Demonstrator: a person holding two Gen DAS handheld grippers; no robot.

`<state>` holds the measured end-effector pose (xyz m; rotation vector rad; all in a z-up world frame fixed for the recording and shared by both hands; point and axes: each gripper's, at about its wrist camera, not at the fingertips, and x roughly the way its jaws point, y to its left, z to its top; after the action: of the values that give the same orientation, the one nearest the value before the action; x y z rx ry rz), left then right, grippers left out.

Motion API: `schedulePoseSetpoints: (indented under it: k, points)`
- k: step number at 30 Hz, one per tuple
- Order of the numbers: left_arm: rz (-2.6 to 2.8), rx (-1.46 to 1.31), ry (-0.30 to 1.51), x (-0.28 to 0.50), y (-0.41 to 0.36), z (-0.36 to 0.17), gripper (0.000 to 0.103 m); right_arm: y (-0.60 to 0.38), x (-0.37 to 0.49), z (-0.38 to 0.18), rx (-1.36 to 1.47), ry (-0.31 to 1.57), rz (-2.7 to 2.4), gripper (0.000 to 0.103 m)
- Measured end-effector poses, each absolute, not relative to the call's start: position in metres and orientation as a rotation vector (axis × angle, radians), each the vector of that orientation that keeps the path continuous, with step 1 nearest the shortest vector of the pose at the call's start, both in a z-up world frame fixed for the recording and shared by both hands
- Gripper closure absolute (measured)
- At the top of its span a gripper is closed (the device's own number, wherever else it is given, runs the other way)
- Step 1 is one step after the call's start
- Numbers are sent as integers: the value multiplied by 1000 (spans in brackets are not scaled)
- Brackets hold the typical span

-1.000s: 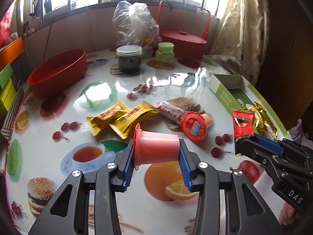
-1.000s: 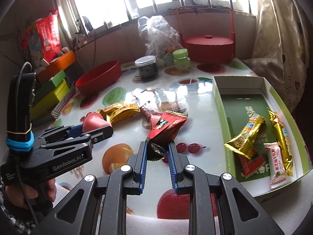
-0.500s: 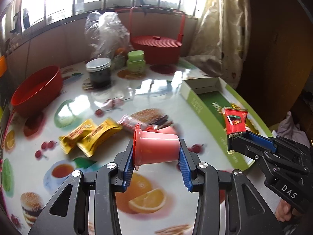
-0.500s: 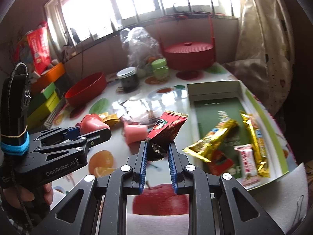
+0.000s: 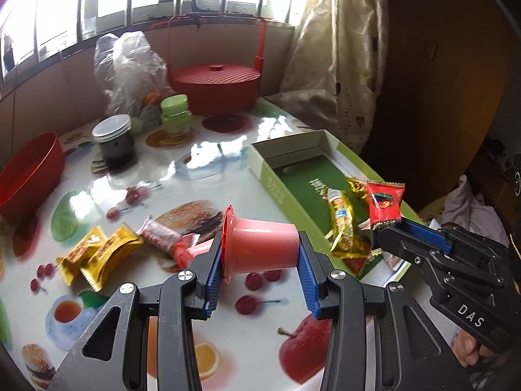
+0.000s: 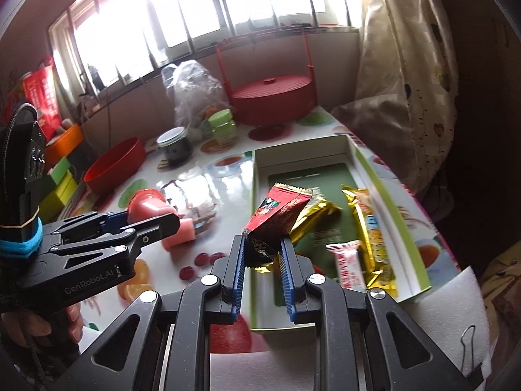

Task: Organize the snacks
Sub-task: 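Carry the pink cup and the red packet over the green box with both tools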

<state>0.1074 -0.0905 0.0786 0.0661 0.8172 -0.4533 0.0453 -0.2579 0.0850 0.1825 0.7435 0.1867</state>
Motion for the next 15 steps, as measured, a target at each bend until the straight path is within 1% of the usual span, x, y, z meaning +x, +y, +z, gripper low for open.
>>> schedulePoseSetpoints:
  k: [15]
  points:
    - [-556,64,850,123,-134,71,61,-310,53,72,199,776,67,83]
